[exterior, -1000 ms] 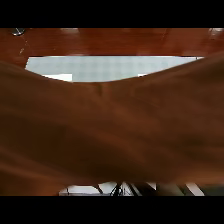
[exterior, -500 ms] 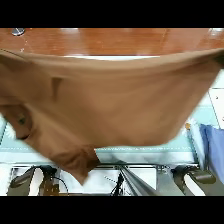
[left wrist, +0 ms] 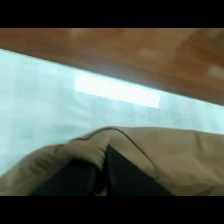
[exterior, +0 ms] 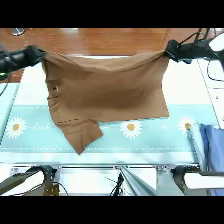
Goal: Fold the shirts.
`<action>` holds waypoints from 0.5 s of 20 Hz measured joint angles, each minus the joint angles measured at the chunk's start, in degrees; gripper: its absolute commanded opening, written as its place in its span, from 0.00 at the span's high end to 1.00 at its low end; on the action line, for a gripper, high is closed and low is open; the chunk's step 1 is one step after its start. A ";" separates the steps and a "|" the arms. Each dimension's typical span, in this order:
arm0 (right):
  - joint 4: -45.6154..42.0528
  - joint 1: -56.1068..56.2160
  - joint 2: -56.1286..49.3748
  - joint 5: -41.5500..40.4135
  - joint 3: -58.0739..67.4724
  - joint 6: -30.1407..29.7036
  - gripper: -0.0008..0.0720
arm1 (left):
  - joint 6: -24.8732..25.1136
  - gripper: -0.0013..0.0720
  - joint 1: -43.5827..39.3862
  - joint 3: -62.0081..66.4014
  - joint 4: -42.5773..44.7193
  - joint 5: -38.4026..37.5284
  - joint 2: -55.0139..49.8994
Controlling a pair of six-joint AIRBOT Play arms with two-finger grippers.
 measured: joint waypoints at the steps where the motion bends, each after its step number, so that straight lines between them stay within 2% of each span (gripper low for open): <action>1: 4.52 -1.27 -3.23 0.83 2.25 -0.59 0.13 | -1.25 0.02 -1.03 0.76 -0.07 0.37 -2.16; 4: 14.97 -6.27 -9.35 6.16 7.78 -3.21 0.13 | -3.74 0.02 -0.59 2.36 0.15 -2.14 -5.46; 6: 17.05 -10.93 -10.43 12.74 10.10 -4.79 0.14 | -4.90 0.02 3.39 3.21 0.74 -9.42 -6.25; 8: 14.47 -15.87 -9.60 21.05 11.06 -7.45 0.14 | -5.40 0.02 9.53 2.89 1.95 -19.93 -6.36; 10: 4.09 -19.96 -6.67 28.96 8.24 -9.51 0.14 | -6.40 0.02 15.30 -0.28 4.28 -28.74 -5.46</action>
